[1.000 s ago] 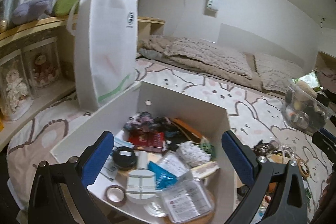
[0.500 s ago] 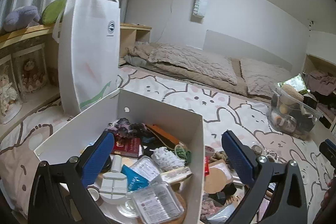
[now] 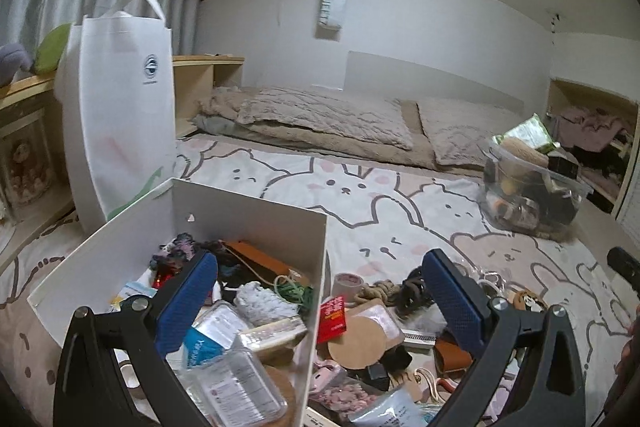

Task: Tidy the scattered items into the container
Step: 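Move both open tools over the scattered items on the bed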

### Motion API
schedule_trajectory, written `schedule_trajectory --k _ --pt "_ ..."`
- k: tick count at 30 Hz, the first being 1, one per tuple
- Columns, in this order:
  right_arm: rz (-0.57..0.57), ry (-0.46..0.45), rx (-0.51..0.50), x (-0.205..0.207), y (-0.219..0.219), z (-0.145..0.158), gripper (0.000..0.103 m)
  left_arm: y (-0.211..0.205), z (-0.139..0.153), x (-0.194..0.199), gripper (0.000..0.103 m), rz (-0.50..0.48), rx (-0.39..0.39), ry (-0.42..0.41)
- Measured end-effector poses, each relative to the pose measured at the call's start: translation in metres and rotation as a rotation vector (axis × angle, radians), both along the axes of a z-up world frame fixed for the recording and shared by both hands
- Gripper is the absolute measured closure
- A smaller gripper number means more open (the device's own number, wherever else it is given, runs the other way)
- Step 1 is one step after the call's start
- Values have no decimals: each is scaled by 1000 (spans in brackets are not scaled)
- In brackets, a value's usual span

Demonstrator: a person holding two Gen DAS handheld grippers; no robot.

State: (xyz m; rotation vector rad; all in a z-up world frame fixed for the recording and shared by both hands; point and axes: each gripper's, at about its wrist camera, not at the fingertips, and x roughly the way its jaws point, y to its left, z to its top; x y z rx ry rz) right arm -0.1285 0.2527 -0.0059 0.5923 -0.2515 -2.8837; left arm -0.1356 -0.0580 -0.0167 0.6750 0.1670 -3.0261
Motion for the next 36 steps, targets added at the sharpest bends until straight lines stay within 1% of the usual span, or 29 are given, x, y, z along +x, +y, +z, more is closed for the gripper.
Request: schedule_trajectory --k 5,9,13,17,22,27,30,33,36 --pt "-22 20 -1 5 10 -3 0 10 -2 -2 0 -25 -6 2" --pt "-27 6 -4 4 15 -11 0 18 -4 -4 0 -57 -4 3" --pt "-27 -2 -28 2 22 -22 0 28 -4 -5 0 -75 -17 11" --pt "-39 -3 -53 2 27 -32 0 41 -7 -7 0 -112 -9 11" --pt "-53 -31 -69 4 34 -43 0 61 -12 -5 0 -165 -36 9" --pt "-73 -69 -81 6 40 -54 0 80 -18 -3 0 -234 -32 -6" --pt "-82 -91 -75 10 41 -61 0 93 -21 0 0 -264 -47 -7" --pt "-89 -113 -74 14 43 -70 0 103 -26 3 0 -280 -55 -14" --pt "-102 -129 -74 18 44 -77 0 110 -28 4 0 -282 -46 -18"
